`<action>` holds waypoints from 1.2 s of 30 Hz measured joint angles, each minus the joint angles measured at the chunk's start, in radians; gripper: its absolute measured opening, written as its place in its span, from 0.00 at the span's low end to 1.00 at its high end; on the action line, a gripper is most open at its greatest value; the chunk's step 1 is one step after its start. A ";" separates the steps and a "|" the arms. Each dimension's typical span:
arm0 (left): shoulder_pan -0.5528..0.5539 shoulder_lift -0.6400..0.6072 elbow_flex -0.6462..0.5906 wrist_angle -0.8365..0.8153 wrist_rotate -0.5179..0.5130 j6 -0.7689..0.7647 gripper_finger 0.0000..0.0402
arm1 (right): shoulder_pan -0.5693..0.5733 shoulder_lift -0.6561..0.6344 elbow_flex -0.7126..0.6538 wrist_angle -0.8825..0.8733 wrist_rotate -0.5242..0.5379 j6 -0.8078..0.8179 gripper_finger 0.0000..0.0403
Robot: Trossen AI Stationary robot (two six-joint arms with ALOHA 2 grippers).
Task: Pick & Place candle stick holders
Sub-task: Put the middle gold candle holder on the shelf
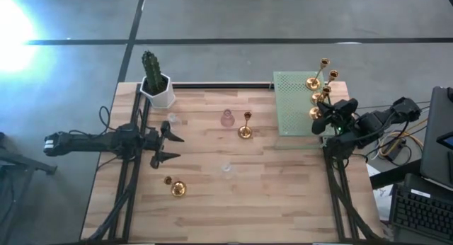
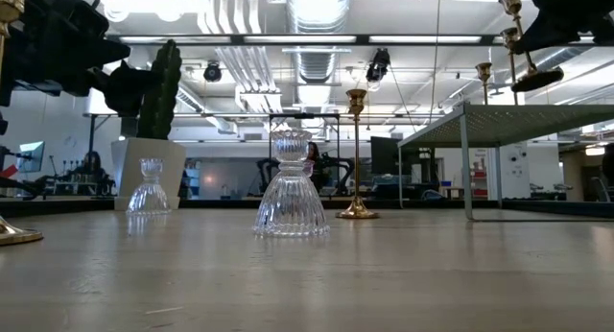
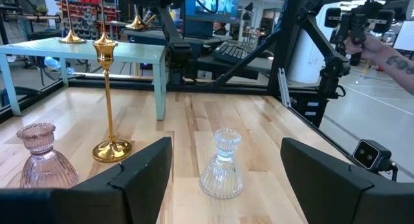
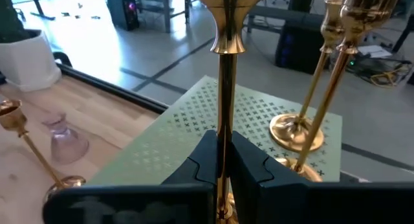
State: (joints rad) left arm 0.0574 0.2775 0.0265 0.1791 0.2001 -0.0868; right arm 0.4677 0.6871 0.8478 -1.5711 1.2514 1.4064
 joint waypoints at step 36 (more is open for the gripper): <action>0.000 0.000 0.000 0.000 0.000 0.000 0.73 | 0.030 0.902 1.456 0.294 0.126 -0.993 0.03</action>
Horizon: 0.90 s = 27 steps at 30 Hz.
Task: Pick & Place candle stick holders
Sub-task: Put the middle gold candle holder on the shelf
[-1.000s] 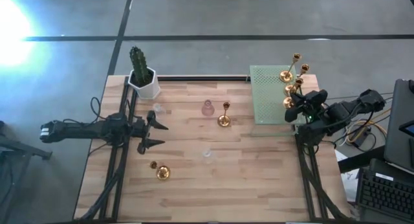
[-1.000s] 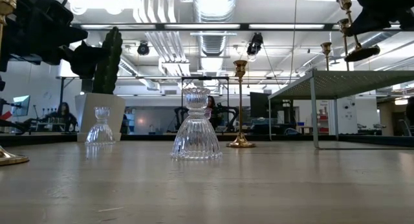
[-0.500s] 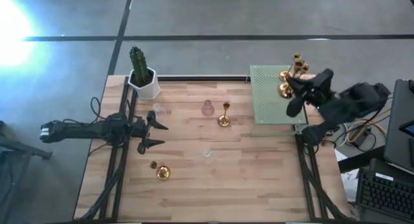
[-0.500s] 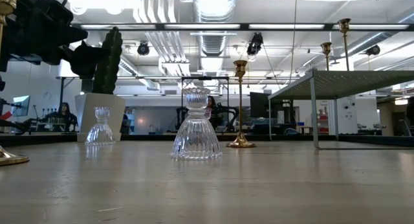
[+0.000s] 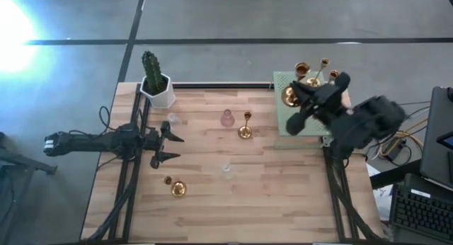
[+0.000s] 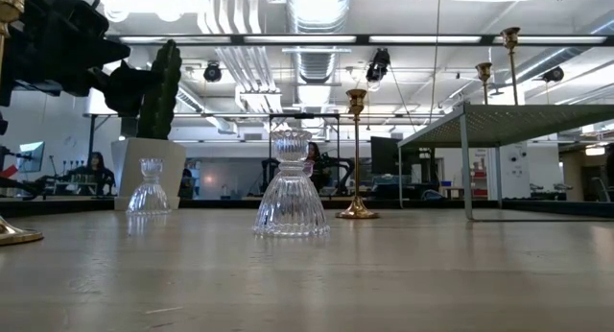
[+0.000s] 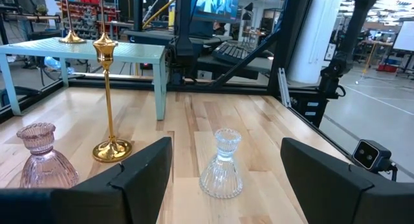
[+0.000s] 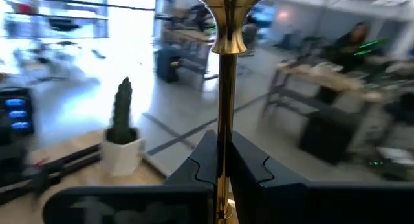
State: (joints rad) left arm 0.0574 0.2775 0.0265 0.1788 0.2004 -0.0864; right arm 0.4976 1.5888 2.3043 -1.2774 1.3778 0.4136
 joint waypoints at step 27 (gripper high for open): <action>0.000 0.001 0.001 -0.019 0.000 0.000 0.73 | -0.214 0.120 -0.202 -0.238 -0.254 0.483 0.03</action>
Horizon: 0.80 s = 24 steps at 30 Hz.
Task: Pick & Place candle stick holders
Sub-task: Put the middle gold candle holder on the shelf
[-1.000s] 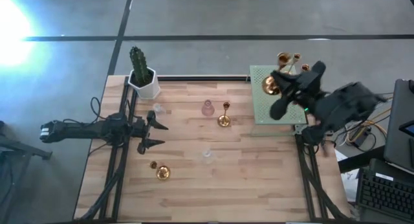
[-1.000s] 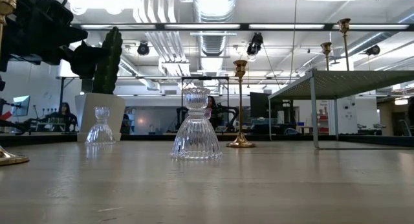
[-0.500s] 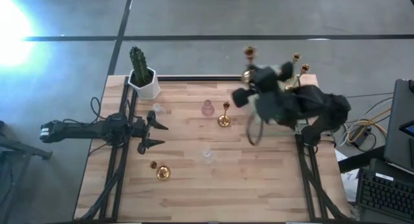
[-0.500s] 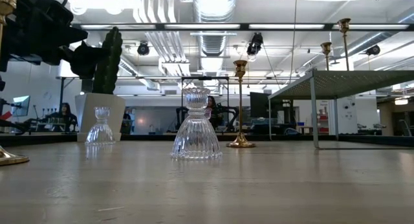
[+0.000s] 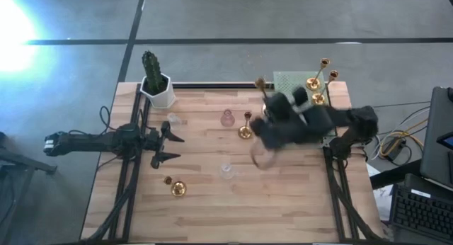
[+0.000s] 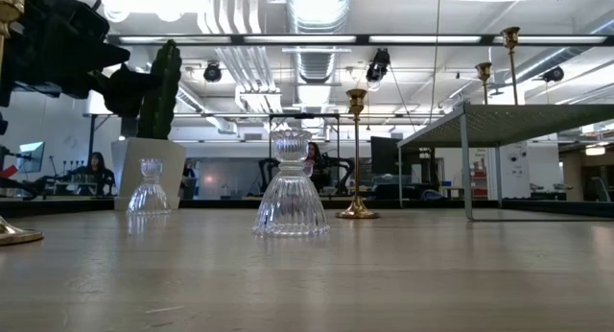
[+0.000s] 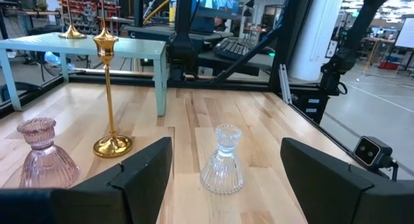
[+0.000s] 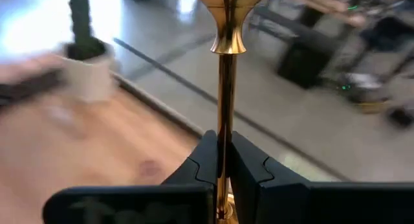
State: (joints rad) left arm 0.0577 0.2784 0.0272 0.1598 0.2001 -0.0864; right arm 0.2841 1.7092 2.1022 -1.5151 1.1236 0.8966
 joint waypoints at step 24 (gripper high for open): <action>0.000 0.011 -0.001 -0.030 -0.004 0.000 0.73 | 0.345 -0.341 -0.876 -0.056 0.047 1.034 0.03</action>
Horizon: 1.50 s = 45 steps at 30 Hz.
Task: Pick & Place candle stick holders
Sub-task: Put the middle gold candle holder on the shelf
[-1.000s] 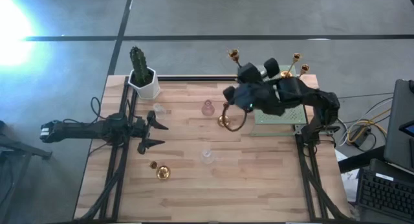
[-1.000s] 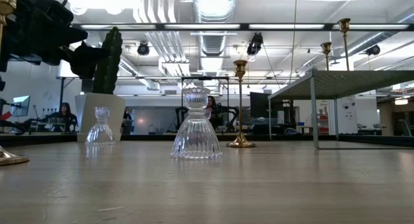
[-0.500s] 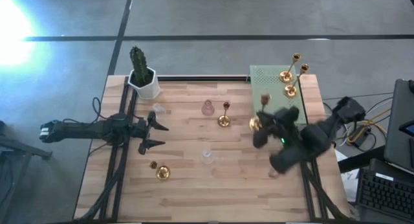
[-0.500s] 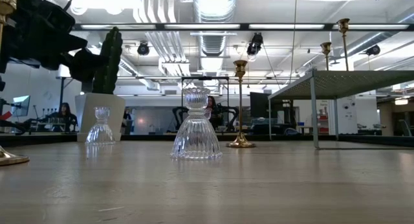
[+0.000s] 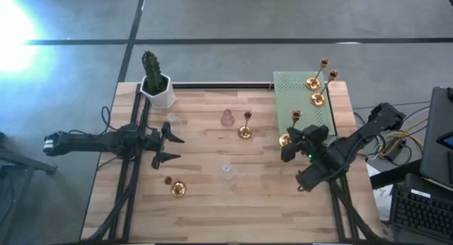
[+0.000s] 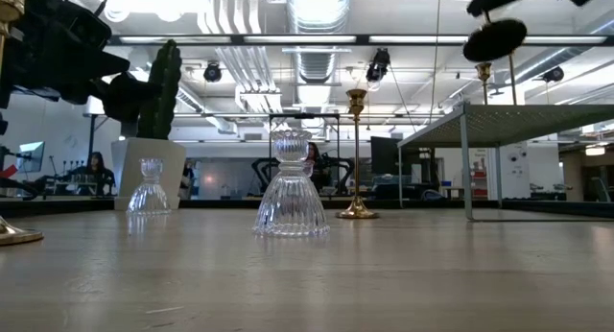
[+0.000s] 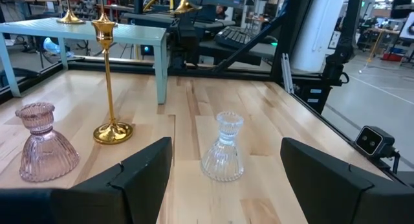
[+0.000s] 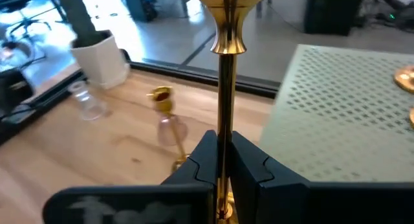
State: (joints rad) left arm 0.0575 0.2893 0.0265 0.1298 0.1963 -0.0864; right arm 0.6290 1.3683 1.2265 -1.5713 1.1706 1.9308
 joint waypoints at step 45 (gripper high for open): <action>0.000 0.000 -0.001 -0.007 0.000 0.000 0.73 | -0.084 -0.826 -0.527 0.001 0.117 -0.299 0.03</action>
State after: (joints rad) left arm 0.0574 0.2897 0.0257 0.1226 0.1963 -0.0868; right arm 0.5446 0.5424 0.6991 -1.5706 1.2881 1.6315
